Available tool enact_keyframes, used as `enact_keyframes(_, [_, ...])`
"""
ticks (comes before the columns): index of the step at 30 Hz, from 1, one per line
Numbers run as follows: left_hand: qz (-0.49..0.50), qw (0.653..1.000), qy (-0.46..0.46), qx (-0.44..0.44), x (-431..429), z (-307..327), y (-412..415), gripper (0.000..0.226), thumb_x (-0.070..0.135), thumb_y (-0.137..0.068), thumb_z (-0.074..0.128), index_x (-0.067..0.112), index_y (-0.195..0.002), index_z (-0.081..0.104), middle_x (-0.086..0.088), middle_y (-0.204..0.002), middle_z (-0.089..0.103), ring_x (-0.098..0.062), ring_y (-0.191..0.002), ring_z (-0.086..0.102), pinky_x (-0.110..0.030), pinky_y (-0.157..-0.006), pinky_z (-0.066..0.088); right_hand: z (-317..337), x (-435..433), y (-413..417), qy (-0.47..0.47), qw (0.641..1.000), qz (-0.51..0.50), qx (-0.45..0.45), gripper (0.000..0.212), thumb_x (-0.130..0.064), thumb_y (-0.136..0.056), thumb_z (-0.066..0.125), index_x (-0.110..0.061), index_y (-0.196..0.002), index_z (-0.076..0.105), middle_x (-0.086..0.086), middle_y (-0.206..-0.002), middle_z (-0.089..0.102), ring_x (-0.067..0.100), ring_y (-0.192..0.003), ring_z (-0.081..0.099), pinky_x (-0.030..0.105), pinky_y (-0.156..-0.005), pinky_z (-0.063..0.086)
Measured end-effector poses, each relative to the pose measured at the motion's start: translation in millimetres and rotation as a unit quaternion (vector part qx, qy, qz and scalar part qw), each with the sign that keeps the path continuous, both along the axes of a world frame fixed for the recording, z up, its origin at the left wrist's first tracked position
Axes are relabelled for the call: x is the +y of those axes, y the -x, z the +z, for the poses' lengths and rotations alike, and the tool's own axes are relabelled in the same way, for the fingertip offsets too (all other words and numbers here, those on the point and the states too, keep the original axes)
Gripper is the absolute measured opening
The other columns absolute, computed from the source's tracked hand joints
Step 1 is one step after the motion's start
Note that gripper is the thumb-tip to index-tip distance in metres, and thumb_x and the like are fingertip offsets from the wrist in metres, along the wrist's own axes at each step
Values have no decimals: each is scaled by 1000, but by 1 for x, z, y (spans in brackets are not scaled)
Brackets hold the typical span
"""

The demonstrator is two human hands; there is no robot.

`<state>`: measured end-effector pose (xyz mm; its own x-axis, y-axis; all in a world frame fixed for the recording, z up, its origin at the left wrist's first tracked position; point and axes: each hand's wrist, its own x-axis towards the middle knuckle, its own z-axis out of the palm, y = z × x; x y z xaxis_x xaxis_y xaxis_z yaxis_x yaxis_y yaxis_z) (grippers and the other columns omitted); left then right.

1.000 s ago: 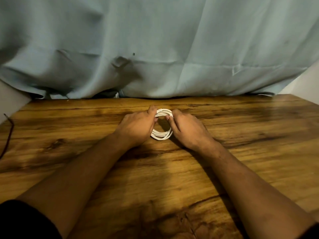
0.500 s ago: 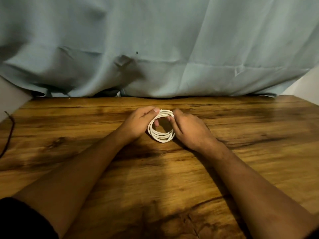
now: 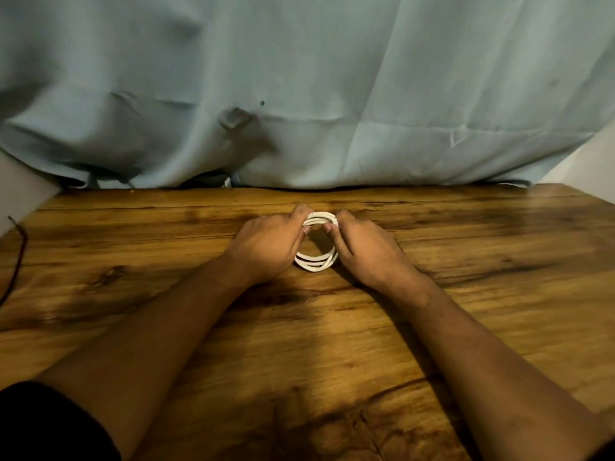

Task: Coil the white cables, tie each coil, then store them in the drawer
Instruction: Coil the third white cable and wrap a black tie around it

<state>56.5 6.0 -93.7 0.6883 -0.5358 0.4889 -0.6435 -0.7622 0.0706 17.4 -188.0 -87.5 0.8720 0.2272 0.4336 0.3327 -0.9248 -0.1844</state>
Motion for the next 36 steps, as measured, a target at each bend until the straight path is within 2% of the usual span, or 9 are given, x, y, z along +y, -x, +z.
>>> enact_keyframes(7, [-46, 996, 65, 39, 5, -5, -5, 28, 36, -108, 40, 19, -131, 43, -13, -98, 70, -39, -87, 65, -39, -66, 41, 1, 5, 0, -19, 1000, 8, 6, 32, -43, -110, 35, -15, -110, 51, 11, -93, 70, 35, -82, 66, 37, -63, 40])
enact_keyframes(10, [-37, 996, 84, -3, 8, 1, -3, 29, 42, -108, 35, 24, -129, 44, -10, -96, 71, -37, -83, 66, -44, -68, 49, 8, 8, 1, -5, 999, 2, -37, 32, -43, -110, 34, -15, -108, 49, 12, -90, 70, 37, -77, 66, 38, -61, 40])
enact_keyframes(13, [-24, 992, 103, -72, 7, 6, 2, 31, 41, -107, 35, 21, -127, 46, -10, -94, 70, -38, -78, 65, -42, -63, 48, 14, 11, 5, 36, 994, -14, -103, 32, -42, -110, 33, -13, -110, 47, 15, -87, 71, 42, -74, 67, 39, -59, 36])
enact_keyframes(15, [-17, 991, 109, -82, 4, 6, 5, 29, 37, -107, 38, 18, -125, 49, -9, -106, 64, -35, -85, 62, -42, -67, 46, 15, 11, 7, 67, 990, -23, -125, 31, -40, -110, 33, -12, -111, 46, 16, -85, 72, 43, -72, 67, 40, -59, 33])
enact_keyframes(17, [-3, 995, 79, -69, 2, 2, 3, 30, 36, -107, 41, 15, -125, 50, -8, -116, 56, -30, -96, 59, -42, -73, 46, 14, 10, 8, 97, 988, -27, -115, 27, -39, -110, 36, -13, -113, 43, 14, -90, 73, 42, -77, 69, 39, -61, 33])
enact_keyframes(20, [-8, 999, 40, -5, 7, -3, -1, 31, 37, -107, 44, 13, -127, 50, -8, -120, 57, -28, -107, 57, -40, -82, 44, 9, 11, 8, 134, 987, -18, -84, 19, -36, -108, 43, -17, -114, 42, 9, -104, 74, 37, -87, 70, 36, -64, 33])
enact_keyframes(27, [-29, 999, 21, 15, 12, 2, 9, 31, 40, -106, 47, 15, -124, 47, -6, -116, 66, -30, -102, 61, -34, -70, 31, 2, 10, 10, 119, 989, 0, -92, 27, -39, -110, 35, -14, -113, 44, 12, -103, 73, 40, -82, 69, 38, -61, 35])
enact_keyframes(30, [-38, 998, 11, 47, 11, 1, 9, 45, 52, -99, 56, 18, -126, 42, -4, -120, 66, -29, -106, 63, -37, -71, 39, 1, 9, 11, 97, 992, -14, -77, 27, -40, -110, 34, -14, -113, 42, 15, -97, 74, 44, -82, 69, 41, -62, 35])
enact_keyframes(36, [-49, 996, 26, 63, 8, -1, 7, 55, 62, -89, 60, 22, -122, 41, 7, -99, 66, -27, -96, 66, -42, -75, 51, -1, 6, 10, 60, 996, -14, -68, 29, -39, -111, 33, -13, -116, 43, 17, -92, 72, 43, -82, 68, 39, -62, 33])
